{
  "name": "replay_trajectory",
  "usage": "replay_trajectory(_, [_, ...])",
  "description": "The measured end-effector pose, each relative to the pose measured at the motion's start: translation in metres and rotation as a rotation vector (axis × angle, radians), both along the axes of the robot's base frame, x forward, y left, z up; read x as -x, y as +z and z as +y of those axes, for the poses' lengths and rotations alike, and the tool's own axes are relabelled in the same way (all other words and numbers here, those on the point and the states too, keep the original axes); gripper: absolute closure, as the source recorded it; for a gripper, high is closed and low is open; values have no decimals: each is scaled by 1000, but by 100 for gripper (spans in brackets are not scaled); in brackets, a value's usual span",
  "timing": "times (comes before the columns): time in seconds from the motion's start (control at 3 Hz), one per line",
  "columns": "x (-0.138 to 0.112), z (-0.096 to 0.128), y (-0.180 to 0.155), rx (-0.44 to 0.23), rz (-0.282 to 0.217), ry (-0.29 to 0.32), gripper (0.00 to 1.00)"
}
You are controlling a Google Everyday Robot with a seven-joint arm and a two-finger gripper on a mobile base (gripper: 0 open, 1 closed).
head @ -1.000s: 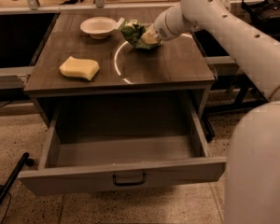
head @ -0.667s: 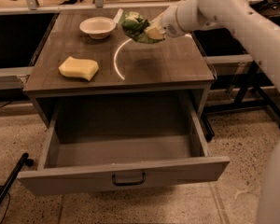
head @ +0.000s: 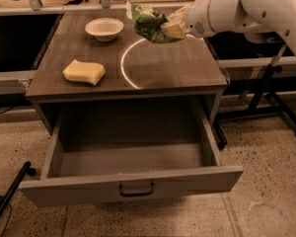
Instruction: Place green jalapeno chip bag into top drawer
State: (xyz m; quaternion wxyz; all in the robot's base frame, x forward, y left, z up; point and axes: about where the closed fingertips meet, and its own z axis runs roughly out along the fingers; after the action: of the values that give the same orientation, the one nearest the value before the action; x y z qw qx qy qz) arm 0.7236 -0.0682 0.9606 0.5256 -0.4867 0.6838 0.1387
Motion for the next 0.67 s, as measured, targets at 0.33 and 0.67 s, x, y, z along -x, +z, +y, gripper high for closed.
replay_trajectory(0.33, [27, 4, -2, 40, 16, 68, 100])
replay_trajectory(0.67, [79, 17, 1, 93, 29, 184, 100])
